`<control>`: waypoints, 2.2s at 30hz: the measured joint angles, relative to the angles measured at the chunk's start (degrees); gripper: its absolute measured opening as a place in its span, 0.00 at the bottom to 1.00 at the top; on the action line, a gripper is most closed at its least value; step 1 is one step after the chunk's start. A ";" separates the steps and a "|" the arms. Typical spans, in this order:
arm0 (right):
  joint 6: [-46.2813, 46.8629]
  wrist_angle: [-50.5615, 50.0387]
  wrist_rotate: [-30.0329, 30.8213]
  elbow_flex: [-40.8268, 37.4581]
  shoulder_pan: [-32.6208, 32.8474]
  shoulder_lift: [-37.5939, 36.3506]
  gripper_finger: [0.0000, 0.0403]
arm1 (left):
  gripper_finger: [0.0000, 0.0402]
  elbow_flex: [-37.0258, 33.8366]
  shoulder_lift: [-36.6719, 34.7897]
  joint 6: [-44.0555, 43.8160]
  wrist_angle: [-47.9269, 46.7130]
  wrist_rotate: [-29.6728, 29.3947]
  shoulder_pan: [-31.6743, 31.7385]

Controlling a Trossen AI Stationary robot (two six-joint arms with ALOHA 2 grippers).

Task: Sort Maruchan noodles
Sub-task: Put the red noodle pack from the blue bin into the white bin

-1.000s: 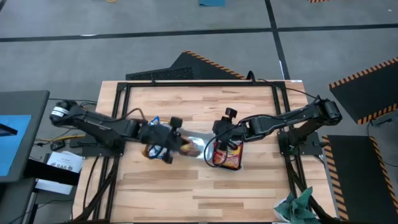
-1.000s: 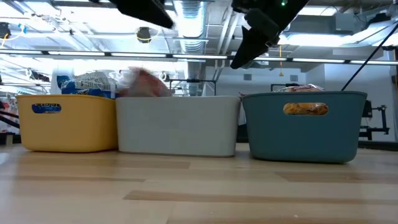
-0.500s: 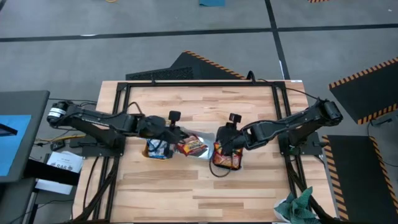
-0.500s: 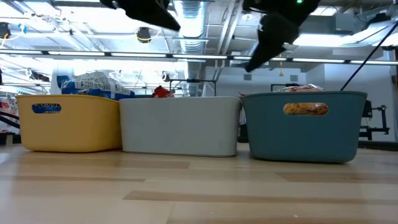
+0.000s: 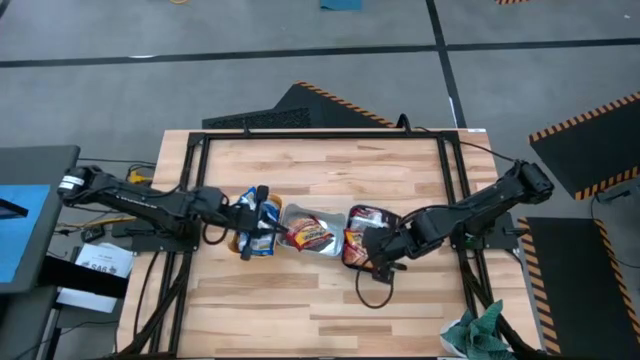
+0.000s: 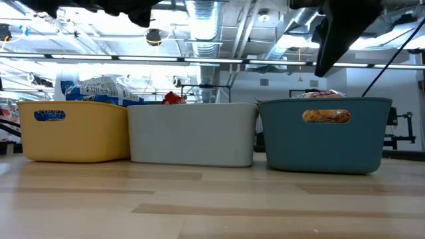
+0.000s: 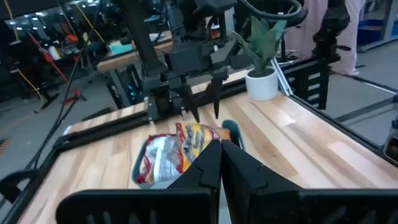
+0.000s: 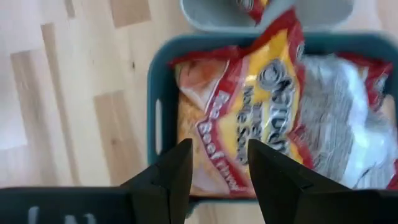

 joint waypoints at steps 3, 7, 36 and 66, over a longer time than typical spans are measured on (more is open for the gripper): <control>1.17 -0.49 0.70 -0.05 0.22 0.22 0.44 | 0.00 -0.45 -1.35 -1.16 -0.84 0.00 0.02; 1.32 0.44 2.79 -1.38 -0.96 0.68 0.44 | 0.00 -0.45 -2.05 -1.47 -1.01 -0.03 -0.01; 0.99 5.04 -0.26 -6.27 -3.94 0.16 0.02 | 0.00 -0.45 -5.93 -0.97 -1.05 -5.20 -0.02; -22.84 18.89 0.43 11.06 -15.64 10.33 0.02 | 0.00 -0.36 -13.65 -0.84 -7.76 -5.62 -1.84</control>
